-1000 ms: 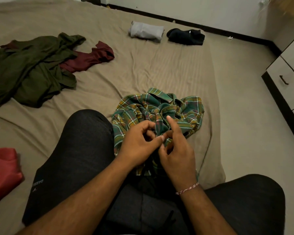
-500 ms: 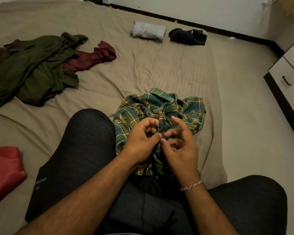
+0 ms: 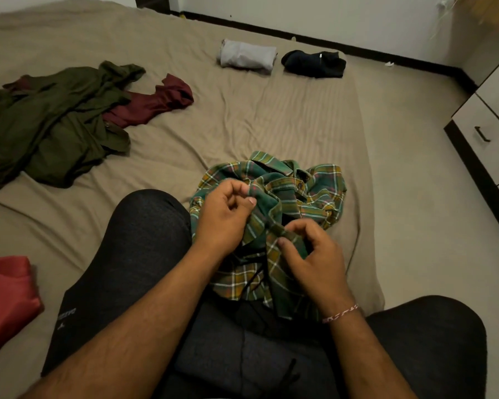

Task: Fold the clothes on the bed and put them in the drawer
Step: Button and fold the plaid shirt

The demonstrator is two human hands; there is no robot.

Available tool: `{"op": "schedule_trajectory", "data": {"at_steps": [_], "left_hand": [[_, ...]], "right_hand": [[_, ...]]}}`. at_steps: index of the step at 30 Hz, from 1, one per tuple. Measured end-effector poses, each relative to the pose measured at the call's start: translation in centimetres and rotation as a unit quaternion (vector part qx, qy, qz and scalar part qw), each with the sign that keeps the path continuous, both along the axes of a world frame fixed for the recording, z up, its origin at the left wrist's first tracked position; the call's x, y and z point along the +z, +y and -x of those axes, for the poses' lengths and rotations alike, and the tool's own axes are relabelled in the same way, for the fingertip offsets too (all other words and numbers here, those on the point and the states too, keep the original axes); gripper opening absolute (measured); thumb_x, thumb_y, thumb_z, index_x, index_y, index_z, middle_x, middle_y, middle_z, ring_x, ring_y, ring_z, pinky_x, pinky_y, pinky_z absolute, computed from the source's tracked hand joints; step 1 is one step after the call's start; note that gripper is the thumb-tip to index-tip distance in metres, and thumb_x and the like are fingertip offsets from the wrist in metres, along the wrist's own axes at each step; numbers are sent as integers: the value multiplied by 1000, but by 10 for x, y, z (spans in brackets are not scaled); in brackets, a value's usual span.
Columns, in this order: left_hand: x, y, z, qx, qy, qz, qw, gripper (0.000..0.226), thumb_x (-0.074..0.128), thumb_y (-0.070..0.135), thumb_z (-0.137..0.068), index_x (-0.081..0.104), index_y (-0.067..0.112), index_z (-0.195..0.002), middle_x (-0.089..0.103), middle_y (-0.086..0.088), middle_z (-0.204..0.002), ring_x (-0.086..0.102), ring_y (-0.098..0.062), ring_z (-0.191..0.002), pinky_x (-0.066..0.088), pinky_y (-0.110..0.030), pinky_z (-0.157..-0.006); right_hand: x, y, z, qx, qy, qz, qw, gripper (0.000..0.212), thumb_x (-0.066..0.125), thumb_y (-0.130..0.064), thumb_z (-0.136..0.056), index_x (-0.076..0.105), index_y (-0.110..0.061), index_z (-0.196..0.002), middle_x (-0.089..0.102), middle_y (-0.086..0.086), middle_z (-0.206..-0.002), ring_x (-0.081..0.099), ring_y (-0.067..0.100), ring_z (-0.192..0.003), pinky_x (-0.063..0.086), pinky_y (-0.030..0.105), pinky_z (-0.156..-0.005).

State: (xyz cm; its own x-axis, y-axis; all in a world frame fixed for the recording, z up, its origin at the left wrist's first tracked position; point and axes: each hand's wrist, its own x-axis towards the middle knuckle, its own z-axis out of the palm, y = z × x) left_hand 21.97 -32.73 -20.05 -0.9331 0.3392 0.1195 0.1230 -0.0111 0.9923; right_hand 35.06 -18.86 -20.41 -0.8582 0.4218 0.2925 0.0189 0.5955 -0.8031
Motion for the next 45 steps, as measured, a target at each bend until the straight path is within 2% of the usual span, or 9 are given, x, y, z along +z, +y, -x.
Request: {"op": "schedule_trajectory", "data": {"at_steps": [3,8,12,14,19,23,32,39,45], "left_hand": [[6,0,23,-33,79,113,990,10,62,23,-97,57,30,-93,47,7,-58,43,-12,-54,45,-44,-58],[23,-2,15,83,233,168,954,11,69,25,-92,59,29,-97,61,8,-74,59,-10,-68,50,-34,-64],[15,-15,-35,-100,363,197,905,11,70,25,-93,60,21,-90,56,9,-81,51,-6,-72,45,-25,-65],[-3,-16,-52,-150,372,300,866,15,69,32,-90,56,25,-94,51,9,-92,49,-9,-84,49,-31,-72],[-14,-8,-27,-27,307,335,890,33,76,30,-86,55,24,-109,48,5,-110,50,-14,-103,49,-30,-86],[-18,8,-11,-47,272,436,856,28,68,46,-91,57,26,-107,54,5,-106,58,-18,-100,53,-38,-83],[15,-16,-9,-35,373,260,890,16,71,29,-84,62,26,-97,63,13,-95,59,-11,-91,48,-42,-82],[24,-48,-28,-20,450,263,853,13,69,26,-91,71,22,-103,61,7,-95,57,-19,-90,45,-41,-77],[86,16,43,51,358,197,911,24,60,-2,-82,49,19,-85,50,3,-87,46,-12,-80,36,-29,-71]], "right_hand": [[0,17,1,-46,-1,77,996,16,78,-18,-90,68,-30,-91,70,-18,-94,68,4,-90,57,26,-79],[-9,34,7,-107,-28,186,976,9,78,-21,-91,71,-25,-85,74,-2,-85,72,20,-84,62,43,-78],[-10,36,10,-138,-3,252,958,12,76,-15,-92,71,-22,-84,74,10,-82,70,21,-75,62,44,-76],[-7,36,10,-139,13,272,952,13,75,-13,-93,71,-21,-83,71,7,-77,67,17,-72,61,39,-72],[-2,40,6,-186,53,275,942,11,75,-13,-93,72,-19,-85,71,1,-75,67,11,-69,59,31,-67],[-1,51,5,-218,63,254,940,4,78,-17,-90,74,-18,-89,74,6,-82,69,16,-75,64,40,-78],[-3,64,4,-226,-16,226,948,24,84,-38,-83,73,-18,-76,75,4,-76,73,25,-78,63,49,-77],[28,45,-20,-104,-38,301,947,17,80,-24,-88,74,-9,-87,77,13,-86,76,28,-82,64,43,-75],[86,61,25,-24,-3,329,944,11,73,-12,-92,72,-5,-83,74,11,-81,68,19,-74,60,34,-73]]}}
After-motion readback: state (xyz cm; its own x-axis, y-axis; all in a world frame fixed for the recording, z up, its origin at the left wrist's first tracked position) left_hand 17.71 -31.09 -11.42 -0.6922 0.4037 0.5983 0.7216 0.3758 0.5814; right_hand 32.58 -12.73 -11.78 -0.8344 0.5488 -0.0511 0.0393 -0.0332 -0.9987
